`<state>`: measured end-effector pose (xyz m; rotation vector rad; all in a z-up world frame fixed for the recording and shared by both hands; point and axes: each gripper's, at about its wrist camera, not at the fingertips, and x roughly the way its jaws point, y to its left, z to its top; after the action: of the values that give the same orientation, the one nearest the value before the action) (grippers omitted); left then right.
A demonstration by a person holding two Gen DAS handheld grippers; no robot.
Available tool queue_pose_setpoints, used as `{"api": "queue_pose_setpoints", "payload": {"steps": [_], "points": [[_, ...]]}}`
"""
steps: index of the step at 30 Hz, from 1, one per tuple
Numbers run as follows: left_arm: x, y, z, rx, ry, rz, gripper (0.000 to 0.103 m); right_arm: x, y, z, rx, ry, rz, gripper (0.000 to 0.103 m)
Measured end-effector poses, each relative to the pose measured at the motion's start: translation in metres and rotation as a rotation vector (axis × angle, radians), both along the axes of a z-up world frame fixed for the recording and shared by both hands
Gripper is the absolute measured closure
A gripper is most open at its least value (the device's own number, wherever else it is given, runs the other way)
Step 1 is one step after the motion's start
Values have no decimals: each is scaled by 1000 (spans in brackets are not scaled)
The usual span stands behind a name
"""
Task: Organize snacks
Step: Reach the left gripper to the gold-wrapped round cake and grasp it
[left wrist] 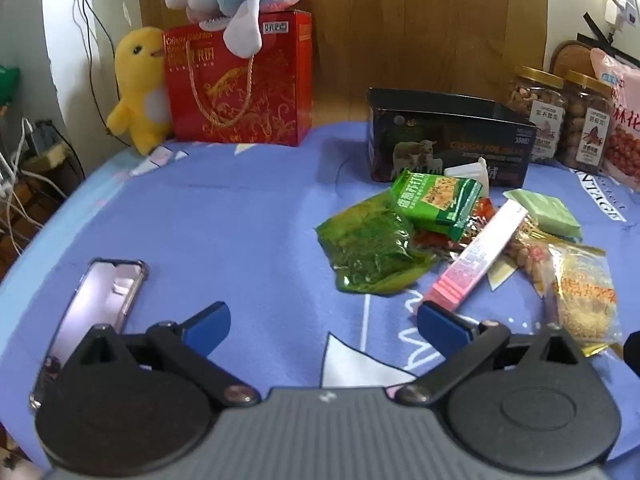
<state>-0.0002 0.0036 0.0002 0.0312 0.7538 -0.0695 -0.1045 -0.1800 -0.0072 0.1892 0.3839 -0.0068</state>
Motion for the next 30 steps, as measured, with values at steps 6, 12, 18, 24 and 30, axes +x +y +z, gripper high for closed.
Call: {"api": "queue_pose_setpoints", "payload": {"steps": [6, 12, 18, 24, 30], "points": [[2, 4, 1, 6, -18, 18, 0, -2, -1, -4, 16, 3, -3, 0], [-9, 5, -9, -84, 0, -22, 8, 4, -14, -2, 26, 23, -17, 0], [-10, 2, -13, -173, 28, -121, 28, 12, -26, -7, 34, 85, 66, 0], [2, -16, -2, -372, 27, -317, 33, 26, -39, -12, 8, 179, 207, 0], [27, -77, -6, -301, 76, -468, 43, 46, -48, -15, -100, 262, 327, 13]]}}
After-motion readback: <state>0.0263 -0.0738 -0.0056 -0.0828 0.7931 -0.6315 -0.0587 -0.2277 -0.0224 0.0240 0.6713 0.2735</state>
